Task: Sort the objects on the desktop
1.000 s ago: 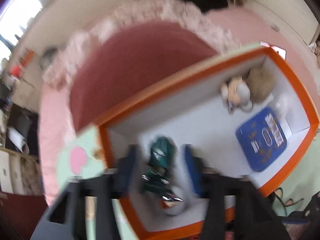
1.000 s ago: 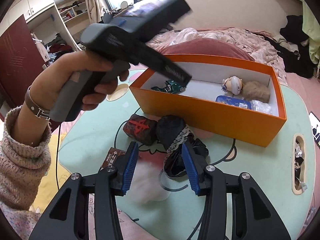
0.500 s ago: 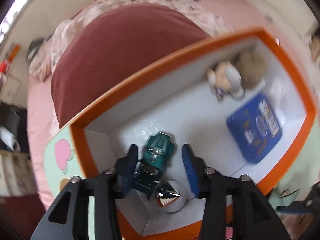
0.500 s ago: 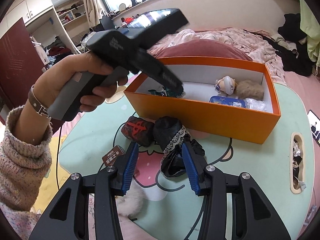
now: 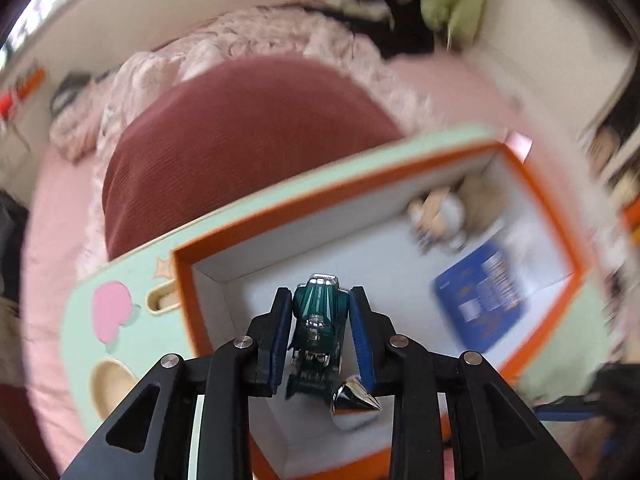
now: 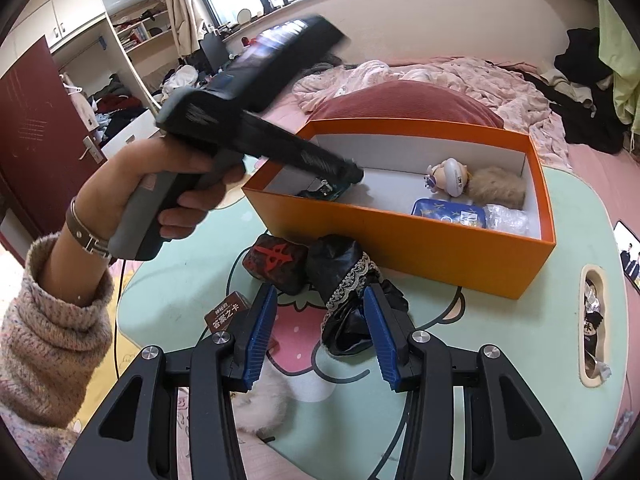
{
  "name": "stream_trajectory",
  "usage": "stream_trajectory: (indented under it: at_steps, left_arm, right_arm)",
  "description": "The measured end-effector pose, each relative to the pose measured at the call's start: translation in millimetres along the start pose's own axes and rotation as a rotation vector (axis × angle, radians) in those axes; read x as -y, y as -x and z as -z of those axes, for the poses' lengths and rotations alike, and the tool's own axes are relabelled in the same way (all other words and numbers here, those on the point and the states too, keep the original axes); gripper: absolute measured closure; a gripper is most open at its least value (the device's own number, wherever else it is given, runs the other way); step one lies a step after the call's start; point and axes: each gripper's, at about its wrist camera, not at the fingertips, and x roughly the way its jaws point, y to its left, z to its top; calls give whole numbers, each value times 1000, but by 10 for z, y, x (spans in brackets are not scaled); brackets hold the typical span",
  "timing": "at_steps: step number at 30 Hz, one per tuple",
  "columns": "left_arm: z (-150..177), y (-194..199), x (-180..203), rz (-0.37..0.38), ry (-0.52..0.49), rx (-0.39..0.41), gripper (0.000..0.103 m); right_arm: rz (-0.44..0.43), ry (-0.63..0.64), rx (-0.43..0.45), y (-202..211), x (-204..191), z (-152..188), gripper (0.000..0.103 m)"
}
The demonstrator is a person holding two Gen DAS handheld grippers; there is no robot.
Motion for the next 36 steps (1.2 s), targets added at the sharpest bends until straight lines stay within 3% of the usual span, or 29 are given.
stream_trajectory:
  at_steps: [4,5,8,10,12,17,20,24,26,29,33,36]
  left_arm:
    - [190,501,-43,182,79,174,77]
    - [277,624,-62,232,96,217,83]
    - [539,857,-81,295,139,277,82]
    - [690,921,-98,327,147,301,94]
    - [811,885,-122,350,151,299,94]
    - [1070,521,-19,309,147,228,94]
    - [1123,428,-29,315,169,243,94]
    - [977,531,-133,323,218,251,56]
    - [770,599,-92,263,170,245,44]
    - [418,485,-10,121,99,179,44]
    - [143,248,-99,133,96,88,44]
    - [83,57,-50,88,25,-10,49]
  right_arm:
    - [-1,-6,6,13,13,10,56]
    - [-1,-8,7,16,20,9,56]
    - [2,-13,10,25,39,6,57]
    - [4,-16,12,28,41,6,56]
    - [5,-20,12,22,49,1,56]
    - [6,-23,6,-2,55,-5,56]
    - [11,-20,-4,-27,47,8,56]
    - [9,-30,-2,-10,84,1,56]
    - [4,-38,-4,-6,100,-5,56]
    - [12,-46,-26,-41,104,0,56]
    - [9,-45,-35,-23,111,-19,56]
    - [7,-62,-34,13,177,-113,56]
